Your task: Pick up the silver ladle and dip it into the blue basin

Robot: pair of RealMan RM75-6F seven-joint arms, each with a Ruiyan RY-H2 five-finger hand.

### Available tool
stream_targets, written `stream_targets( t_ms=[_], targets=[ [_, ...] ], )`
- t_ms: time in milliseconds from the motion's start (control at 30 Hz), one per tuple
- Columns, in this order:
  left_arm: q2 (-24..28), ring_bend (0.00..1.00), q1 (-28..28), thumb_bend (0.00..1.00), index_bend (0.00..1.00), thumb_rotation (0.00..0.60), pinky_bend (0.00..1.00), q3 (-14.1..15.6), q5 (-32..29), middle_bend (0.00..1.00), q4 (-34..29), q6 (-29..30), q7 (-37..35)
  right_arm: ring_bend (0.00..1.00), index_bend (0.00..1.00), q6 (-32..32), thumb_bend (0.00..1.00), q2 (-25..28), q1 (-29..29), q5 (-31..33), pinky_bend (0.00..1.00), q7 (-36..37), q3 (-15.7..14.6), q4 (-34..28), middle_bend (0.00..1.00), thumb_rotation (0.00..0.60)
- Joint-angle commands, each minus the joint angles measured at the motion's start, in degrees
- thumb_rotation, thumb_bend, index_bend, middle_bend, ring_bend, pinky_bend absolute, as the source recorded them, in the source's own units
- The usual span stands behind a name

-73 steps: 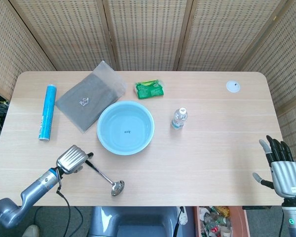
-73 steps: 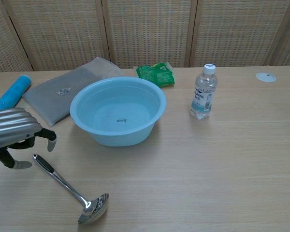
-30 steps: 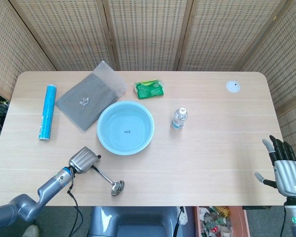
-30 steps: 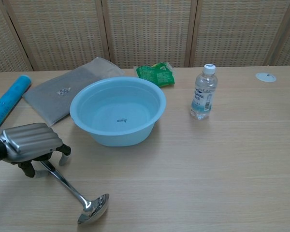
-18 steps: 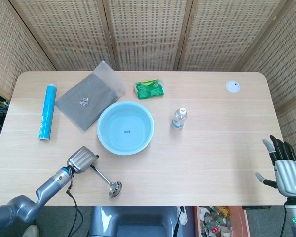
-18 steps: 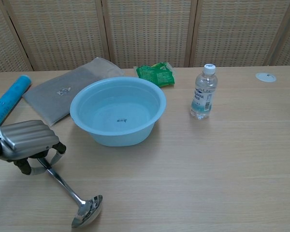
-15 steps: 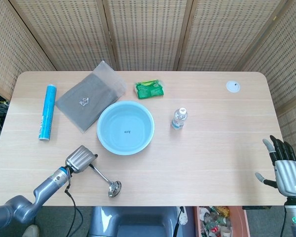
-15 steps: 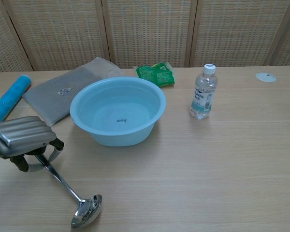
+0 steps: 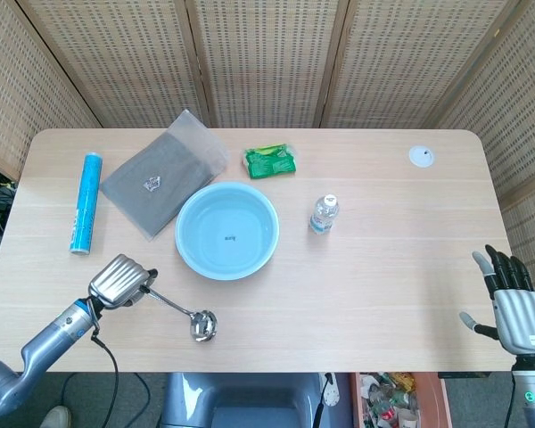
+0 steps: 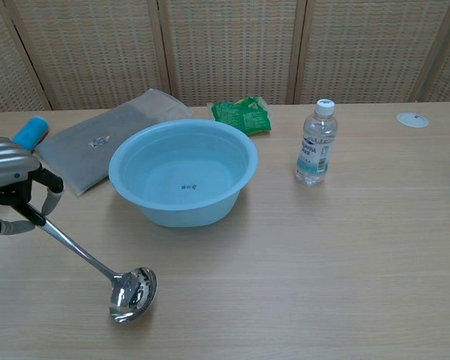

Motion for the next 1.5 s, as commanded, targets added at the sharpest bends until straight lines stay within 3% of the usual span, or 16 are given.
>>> stream_targets(
  t_ms=[33,400,467,667,933,1067,1233,1500],
  targets=[
    [3.94,1.00,-0.28,0.79,1.00,0.600,1.00,-0.55,0.73,1.00,-3.60,1.29,-3.52,0.00,0.00,-0.22,0.00,-0.14,0.10,0.17,0.00,-0.26,0.03,0.02,0.00,0.600],
    [10.50,1.00,-3.34,0.79,1.00,0.600,1.00,-4.47,-1.39,1.00,-11.23,-0.34,-9.13,0.00,0.00,-1.24,0.00,-0.46,0.56,1.14,0.00,-1.02,0.34,0.04,0.00,0.600],
    [12.36,1.00,-5.57,0.79,1.00,0.600,1.00,-7.51,-4.67,1.00,-13.61,-2.55,-9.62,0.00,0.00,-1.36,0.00,-0.39,0.72,1.05,0.00,-0.96,0.39,0.00,0.00,0.600],
    [14.23,1.00,-9.55,0.79,1.00,0.600,1.00,-11.57,-11.99,1.00,-15.29,-8.04,-7.39,0.00,0.00,-1.48,0.00,-0.40,0.84,1.40,0.00,-0.96,0.62,0.03,0.00,0.600],
    [12.04,1.00,-17.35,0.79,1.00,0.600,1.00,-15.53,-27.84,1.00,-10.70,-16.63,1.15,0.00,0.00,-2.47,0.00,0.27,1.45,3.12,0.00,-0.46,1.70,-0.32,0.00,0.600],
    [9.27,1.00,-21.51,0.79,1.00,0.600,1.00,-15.04,-35.33,1.00,-5.67,-19.42,6.53,0.00,0.00,-3.50,0.00,0.33,1.80,4.70,0.00,-0.56,2.25,-0.05,0.00,0.600],
    [1.23,1.00,-28.74,0.79,1.00,0.600,1.00,-12.17,-46.37,1.00,7.03,-24.96,13.25,0.00,0.00,-4.55,0.00,0.38,2.16,7.81,0.00,-1.41,3.51,0.83,0.00,0.600],
    [-5.04,1.00,-35.06,0.79,1.00,0.600,1.00,-7.34,-53.58,1.00,14.80,-25.51,21.06,0.00,0.00,-4.40,0.00,-0.21,2.32,9.04,0.00,-2.76,4.10,1.69,0.00,0.600]
  ],
)
